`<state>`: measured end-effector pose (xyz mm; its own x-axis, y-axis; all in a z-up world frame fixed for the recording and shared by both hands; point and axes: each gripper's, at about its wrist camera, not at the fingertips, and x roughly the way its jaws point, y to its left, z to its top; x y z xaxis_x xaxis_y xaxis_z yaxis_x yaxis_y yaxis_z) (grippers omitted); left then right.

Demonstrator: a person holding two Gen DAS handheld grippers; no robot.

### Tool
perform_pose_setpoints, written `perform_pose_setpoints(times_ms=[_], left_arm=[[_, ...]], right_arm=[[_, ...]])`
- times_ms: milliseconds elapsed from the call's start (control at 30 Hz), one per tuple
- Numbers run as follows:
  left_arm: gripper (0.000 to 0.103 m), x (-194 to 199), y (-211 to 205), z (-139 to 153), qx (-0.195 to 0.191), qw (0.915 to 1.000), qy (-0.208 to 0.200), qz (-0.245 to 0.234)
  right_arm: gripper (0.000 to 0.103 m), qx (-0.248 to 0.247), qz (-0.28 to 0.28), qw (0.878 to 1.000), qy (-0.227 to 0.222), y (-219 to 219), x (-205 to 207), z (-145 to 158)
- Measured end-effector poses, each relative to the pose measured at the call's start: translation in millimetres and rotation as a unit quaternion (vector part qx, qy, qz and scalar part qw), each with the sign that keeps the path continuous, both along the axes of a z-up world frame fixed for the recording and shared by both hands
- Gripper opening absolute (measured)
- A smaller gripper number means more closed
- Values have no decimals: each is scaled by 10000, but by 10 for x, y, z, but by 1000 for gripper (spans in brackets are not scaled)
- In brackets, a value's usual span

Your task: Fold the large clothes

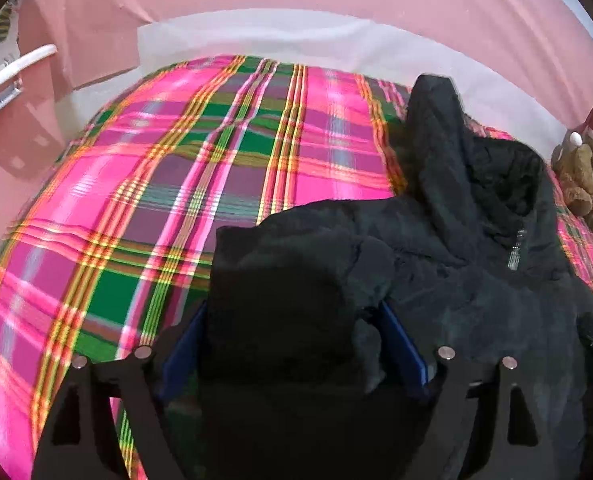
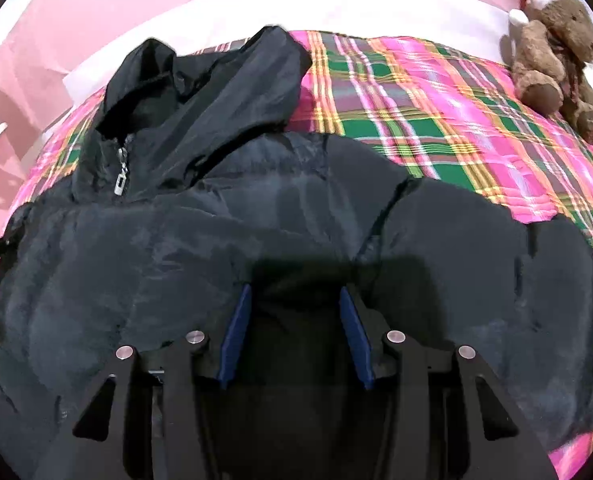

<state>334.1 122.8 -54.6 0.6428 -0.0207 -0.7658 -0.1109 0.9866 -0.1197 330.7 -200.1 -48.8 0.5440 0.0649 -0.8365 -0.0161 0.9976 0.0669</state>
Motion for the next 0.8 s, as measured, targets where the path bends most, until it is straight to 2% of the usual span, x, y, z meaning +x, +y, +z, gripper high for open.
perform_pose_setpoints(times_ms=[200,400,633,800], left_arm=[[81,-464,-190,421,92,9994,-306,-132],[81,-1025,-469,770,88,9970,-661,-385],[81,-1575,-835,929,42,9943,-779,-722],[81,-1836,-1033,850,-157,9932,-675,-940]], right_arm=[[46,-123,1,9993,-349,-16,-450,358],[46,-3,-14,9986,-527,-48,-981,567],[47,142,-109,9977,-647,-146,-1534,722],[47,256,-288,9972,-644,-280,-1884,746]])
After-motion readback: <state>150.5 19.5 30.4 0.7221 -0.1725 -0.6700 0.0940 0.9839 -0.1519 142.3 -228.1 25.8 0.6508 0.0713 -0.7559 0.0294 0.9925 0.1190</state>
